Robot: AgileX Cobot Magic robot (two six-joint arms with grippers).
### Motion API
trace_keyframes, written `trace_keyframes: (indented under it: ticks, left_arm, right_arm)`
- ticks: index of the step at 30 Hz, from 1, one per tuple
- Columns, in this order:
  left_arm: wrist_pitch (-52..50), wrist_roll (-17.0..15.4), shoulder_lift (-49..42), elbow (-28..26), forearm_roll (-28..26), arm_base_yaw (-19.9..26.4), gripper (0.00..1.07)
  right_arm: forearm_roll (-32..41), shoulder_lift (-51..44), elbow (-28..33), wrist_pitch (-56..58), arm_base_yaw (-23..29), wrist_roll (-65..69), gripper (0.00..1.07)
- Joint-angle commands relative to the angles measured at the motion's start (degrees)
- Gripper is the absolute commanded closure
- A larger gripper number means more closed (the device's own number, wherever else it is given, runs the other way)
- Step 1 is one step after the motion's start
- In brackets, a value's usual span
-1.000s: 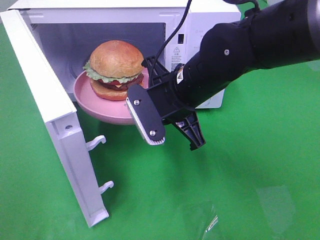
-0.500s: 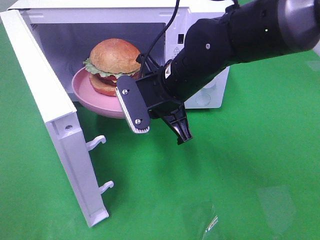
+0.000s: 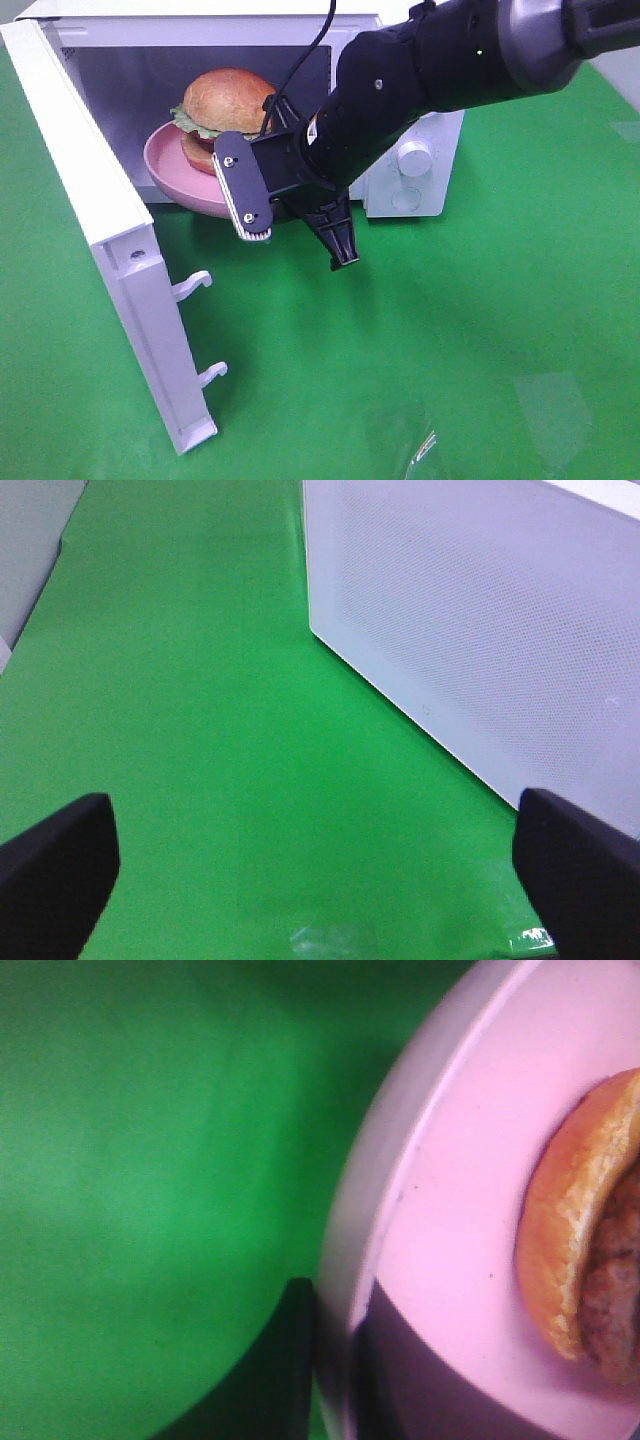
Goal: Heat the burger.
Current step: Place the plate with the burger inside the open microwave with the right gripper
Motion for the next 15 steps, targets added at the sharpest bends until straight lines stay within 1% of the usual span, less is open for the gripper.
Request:
trace_keyframes:
  ticks: [1, 6, 7, 8, 9, 11, 12, 15]
  left_arm:
    - [0.1, -0.3, -1.0, 0.0, -0.3, 0.1, 0.07]
    - [0.1, -0.3, -1.0, 0.0, -0.3, 0.1, 0.07]
    - [0.1, -0.3, -1.0, 0.0, -0.3, 0.1, 0.07]
    - [0.1, -0.3, -1.0, 0.0, -0.3, 0.1, 0.07]
    - [0.1, -0.3, -1.0, 0.0, -0.3, 0.1, 0.07]
    - [0.1, -0.3, -1.0, 0.0, -0.3, 0.1, 0.07]
    - [0.1, -0.3, -1.0, 0.0, -0.3, 0.1, 0.07]
    - [0.1, -0.3, -1.0, 0.0, -0.3, 0.1, 0.07]
  right_arm:
    - [-0.9, 0.1, -2.3, -2.6, 0.0, 0.7, 1.07]
    - [-1.9, 2.3, -5.0, -2.1, 0.0, 2.2, 1.07]
    - [-1.9, 3.2, -6.6, -1.7, 0.0, 3.4, 1.07]
    - [-1.9, 3.2, -6.6, -1.7, 0.0, 3.4, 1.07]
    - [-2.9, 4.5, -8.8, -0.2, 0.0, 4.1, 1.07]
    - [-3.3, 4.9, -9.7, 0.5, 0.0, 4.2, 1.07]
    - [-3.3, 6.0, -11.6, 1.4, 0.0, 4.8, 1.07]
    - [-3.3, 6.9, -13.3, 2.1, 0.0, 5.2, 1.07]
